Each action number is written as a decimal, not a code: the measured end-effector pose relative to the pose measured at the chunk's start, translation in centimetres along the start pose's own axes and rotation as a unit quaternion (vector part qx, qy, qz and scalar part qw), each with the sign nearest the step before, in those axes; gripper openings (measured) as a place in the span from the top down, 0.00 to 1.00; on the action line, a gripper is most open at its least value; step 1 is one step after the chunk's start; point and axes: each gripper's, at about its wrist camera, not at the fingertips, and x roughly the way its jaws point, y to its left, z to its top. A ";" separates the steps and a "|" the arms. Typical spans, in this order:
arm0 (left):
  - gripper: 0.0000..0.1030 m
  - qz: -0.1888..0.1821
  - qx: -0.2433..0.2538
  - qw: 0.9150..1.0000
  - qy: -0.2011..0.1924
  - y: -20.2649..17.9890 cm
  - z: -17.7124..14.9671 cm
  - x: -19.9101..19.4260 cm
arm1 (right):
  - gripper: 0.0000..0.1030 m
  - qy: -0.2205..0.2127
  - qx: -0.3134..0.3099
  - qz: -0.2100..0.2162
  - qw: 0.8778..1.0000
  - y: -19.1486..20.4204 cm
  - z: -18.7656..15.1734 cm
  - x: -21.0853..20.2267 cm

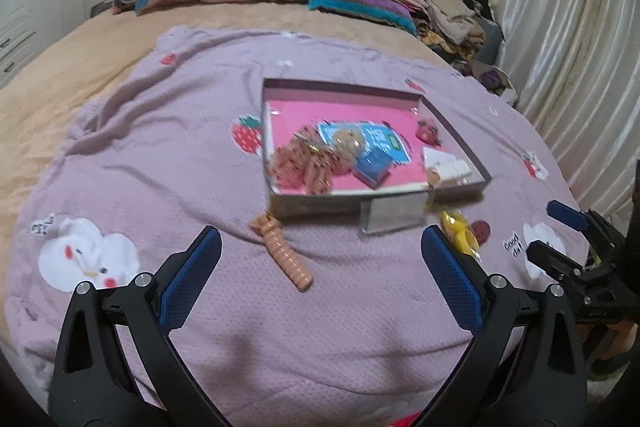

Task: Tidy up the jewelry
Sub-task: 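Withdraw both open tools from the box toward the remaining jewelry, then grasp the peach spiral hair tie with the left tool while the right grasps the yellow hoop earring bag, then carry the spiral hair tie into the box with the left tool while the right carries the earring bag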

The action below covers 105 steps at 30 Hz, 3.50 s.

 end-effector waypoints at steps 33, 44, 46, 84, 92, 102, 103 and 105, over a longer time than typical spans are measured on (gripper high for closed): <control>0.47 -0.012 -0.052 0.995 0.087 2.5 -1.8 9.9 | 0.37 0.099 0.099 0.031 0.990 -3.0 0.0 8.4; 0.77 -0.027 -0.051 0.995 0.084 2.9 -2.2 9.2 | 0.57 0.128 0.081 0.015 0.988 -2.0 -0.2 11.8; 0.77 -0.034 -0.046 0.995 0.084 2.6 -2.3 9.0 | 0.60 0.124 0.069 0.018 0.990 -1.7 -0.3 11.6; 0.82 -0.062 0.017 0.998 0.004 -3.9 2.4 3.6 | 0.62 -0.003 0.071 0.069 0.995 -3.1 1.9 1.9; 0.81 -0.071 0.041 0.997 0.001 -6.0 4.0 4.9 | 0.62 -0.027 0.084 0.054 0.995 -4.9 3.2 0.8; 0.81 -0.075 0.055 0.996 0.001 -7.1 6.3 7.0 | 0.62 -0.049 0.091 0.028 0.994 -6.9 5.3 0.6; 0.81 -0.072 0.054 0.996 0.003 -7.0 6.5 7.5 | 0.62 -0.051 0.092 0.025 0.994 -7.1 5.6 0.6; 0.82 -0.070 0.050 0.996 0.006 -6.6 6.9 8.2 | 0.62 -0.053 0.097 0.021 0.994 -7.6 6.0 0.8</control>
